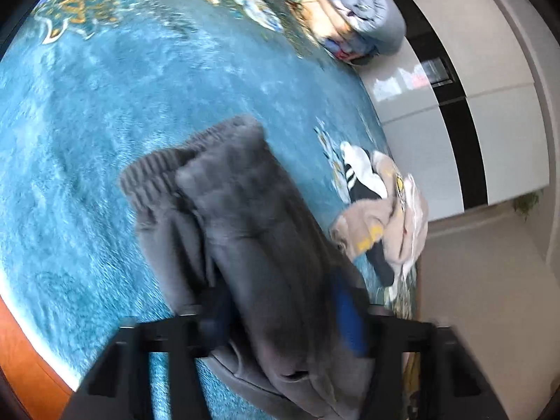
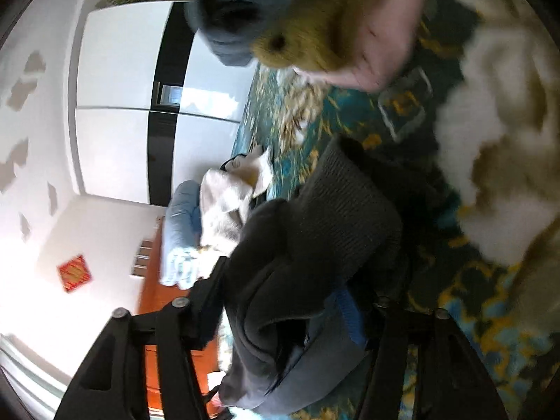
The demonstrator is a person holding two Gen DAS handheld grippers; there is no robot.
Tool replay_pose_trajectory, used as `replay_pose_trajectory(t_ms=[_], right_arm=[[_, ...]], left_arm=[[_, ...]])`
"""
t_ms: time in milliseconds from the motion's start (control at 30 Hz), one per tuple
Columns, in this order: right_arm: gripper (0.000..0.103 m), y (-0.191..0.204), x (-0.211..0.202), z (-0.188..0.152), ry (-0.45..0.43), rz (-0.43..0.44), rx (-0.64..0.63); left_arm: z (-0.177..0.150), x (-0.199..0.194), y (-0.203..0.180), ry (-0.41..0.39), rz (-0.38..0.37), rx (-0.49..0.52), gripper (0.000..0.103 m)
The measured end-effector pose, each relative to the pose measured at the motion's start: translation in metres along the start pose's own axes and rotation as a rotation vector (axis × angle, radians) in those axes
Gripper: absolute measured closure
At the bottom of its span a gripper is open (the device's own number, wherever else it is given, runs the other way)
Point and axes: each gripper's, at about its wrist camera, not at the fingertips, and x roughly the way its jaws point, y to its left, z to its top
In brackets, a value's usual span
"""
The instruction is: Fold clothes
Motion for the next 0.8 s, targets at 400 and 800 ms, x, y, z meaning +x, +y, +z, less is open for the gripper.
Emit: replay_pose_trajectory(t_ms=[400, 800], right_arm=[[0.08, 0.018, -0.003, -0.006, -0.018, -0.189, -0.31], [0.058, 0.013, -0.024, -0.009, -0.002, -0.274, -0.386]], left_arm=[[0.001, -0.021, 0.021, -0.044, -0.044, 0.069, 0.088], [-0.011, -0.031, 0.03, -0.034, 0.102, 0.082, 0.061]])
